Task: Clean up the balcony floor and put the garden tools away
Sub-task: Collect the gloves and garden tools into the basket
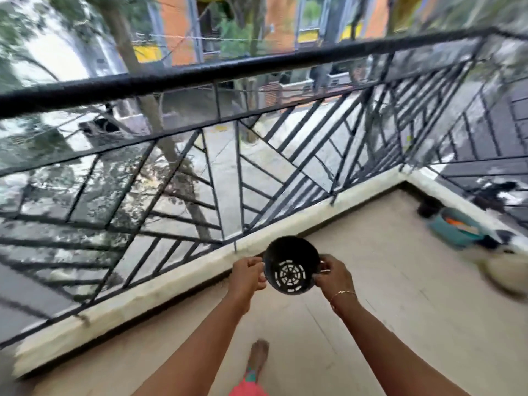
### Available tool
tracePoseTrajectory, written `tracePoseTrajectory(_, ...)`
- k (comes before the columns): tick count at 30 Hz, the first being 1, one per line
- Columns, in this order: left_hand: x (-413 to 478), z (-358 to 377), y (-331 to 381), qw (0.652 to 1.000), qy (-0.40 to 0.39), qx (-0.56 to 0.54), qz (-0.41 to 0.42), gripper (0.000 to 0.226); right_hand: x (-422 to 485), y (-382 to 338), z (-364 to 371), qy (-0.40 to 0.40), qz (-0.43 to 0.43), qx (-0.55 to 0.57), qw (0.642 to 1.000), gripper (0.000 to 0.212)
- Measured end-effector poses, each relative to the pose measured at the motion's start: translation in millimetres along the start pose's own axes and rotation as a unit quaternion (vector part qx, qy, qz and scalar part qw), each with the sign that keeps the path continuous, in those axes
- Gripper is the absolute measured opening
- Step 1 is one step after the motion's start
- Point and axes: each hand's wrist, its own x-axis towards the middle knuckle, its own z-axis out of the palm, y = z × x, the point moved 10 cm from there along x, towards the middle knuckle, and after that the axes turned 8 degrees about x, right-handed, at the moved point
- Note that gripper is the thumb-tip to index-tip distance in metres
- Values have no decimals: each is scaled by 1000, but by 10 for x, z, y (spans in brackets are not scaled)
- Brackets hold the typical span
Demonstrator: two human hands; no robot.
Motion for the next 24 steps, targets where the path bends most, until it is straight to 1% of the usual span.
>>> tracePoseTrajectory(3, 538, 313, 254, 998, -58, -3, -6, 14, 524, 18, -145, 30, 29, 12, 999, 48)
tracePoseTrajectory(6, 1000, 621, 594, 995, -100, 17, -2, 20, 1006, -16, -293, 55, 61, 30, 996, 42)
tracePoseTrajectory(9, 1343, 935, 933, 990, -130, 55, 2, 23, 1375, -33, -497, 84, 88, 72, 990, 40)
tracePoseTrajectory(12, 1698, 1298, 1167, 983, -151, 104, 7, 18, 1636, 74, -751, 129, 116, 128, 976, 36)
tracePoseTrajectory(14, 1820, 1477, 1280, 981, -164, 106, 13, 17, 1715, 148, -843, 136, 130, 154, 970, 34)
tracePoseTrajectory(15, 1961, 1763, 1373, 977, -184, 110, 16, 17, 1865, 253, -1018, 153, 142, 160, 965, 34)
tracePoseTrajectory(17, 2050, 1992, 1444, 973, -203, 113, 17, 20, 1990, 328, -1149, 163, 156, 159, 961, 36)
tracePoseTrajectory(20, 2309, 2686, 1573, 959, -250, 135, 7, 24, 2352, 543, -1642, 216, 156, 153, 952, 42)
tracePoseTrajectory(22, 2492, 3166, 1673, 951, -272, 150, 2, 22, 2590, 663, -1984, 244, 164, 142, 945, 44)
tracePoseTrajectory(24, 2657, 3661, 1810, 944, -287, 163, 4, 19, 2863, 781, -2300, 250, 173, 148, 941, 42)
